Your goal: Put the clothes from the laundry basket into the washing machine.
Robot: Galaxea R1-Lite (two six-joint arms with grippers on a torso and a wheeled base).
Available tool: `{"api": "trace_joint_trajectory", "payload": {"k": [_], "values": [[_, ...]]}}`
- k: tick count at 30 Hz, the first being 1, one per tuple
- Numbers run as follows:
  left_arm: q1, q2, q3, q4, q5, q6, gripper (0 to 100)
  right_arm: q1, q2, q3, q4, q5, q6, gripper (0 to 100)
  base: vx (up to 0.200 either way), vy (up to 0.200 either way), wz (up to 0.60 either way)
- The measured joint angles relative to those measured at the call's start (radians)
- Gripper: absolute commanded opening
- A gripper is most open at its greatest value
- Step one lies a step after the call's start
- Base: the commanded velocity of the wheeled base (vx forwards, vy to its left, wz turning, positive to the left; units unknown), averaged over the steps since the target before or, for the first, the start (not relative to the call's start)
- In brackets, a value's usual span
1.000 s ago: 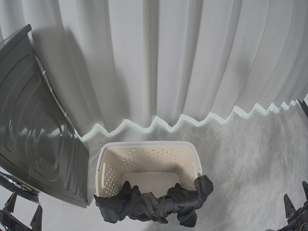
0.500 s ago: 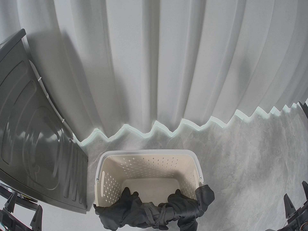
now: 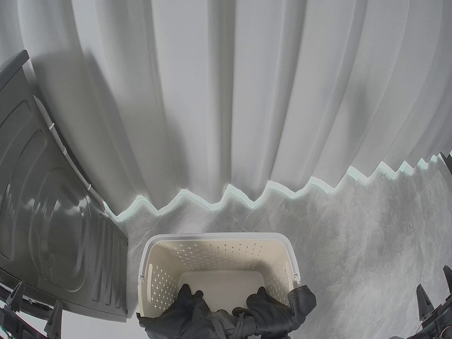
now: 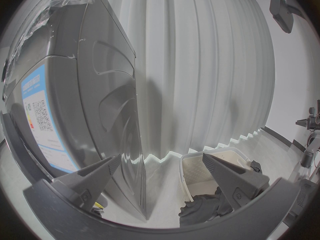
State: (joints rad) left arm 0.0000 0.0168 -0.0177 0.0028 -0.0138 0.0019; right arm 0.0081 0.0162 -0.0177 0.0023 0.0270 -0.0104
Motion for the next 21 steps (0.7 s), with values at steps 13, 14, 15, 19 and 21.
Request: {"api": "trace_joint_trajectory", "payload": {"k": [13, 14, 15, 19, 21], "values": [[0.000, 0.000, 0.000, 0.000, 0.000, 0.001, 100, -0.001, 0.000, 0.000, -0.001, 0.000, 0.000, 100, 0.000, 0.000, 0.00], [0.000, 0.000, 0.000, 0.000, 0.000, 0.001, 100, -0.001, 0.000, 0.000, -0.001, 0.000, 0.000, 100, 0.000, 0.000, 0.00], [0.000, 0.000, 0.000, 0.000, 0.000, 0.001, 100, -0.001, 0.000, 0.000, -0.001, 0.000, 0.000, 100, 0.000, 0.000, 0.00], [0.000, 0.000, 0.000, 0.000, 0.000, 0.001, 100, -0.001, 0.000, 0.000, -0.001, 0.000, 0.000, 100, 0.000, 0.000, 0.00], [0.000, 0.000, 0.000, 0.000, 0.000, 0.001, 100, -0.001, 0.000, 0.000, -0.001, 0.000, 0.000, 100, 0.000, 0.000, 0.00]]}}
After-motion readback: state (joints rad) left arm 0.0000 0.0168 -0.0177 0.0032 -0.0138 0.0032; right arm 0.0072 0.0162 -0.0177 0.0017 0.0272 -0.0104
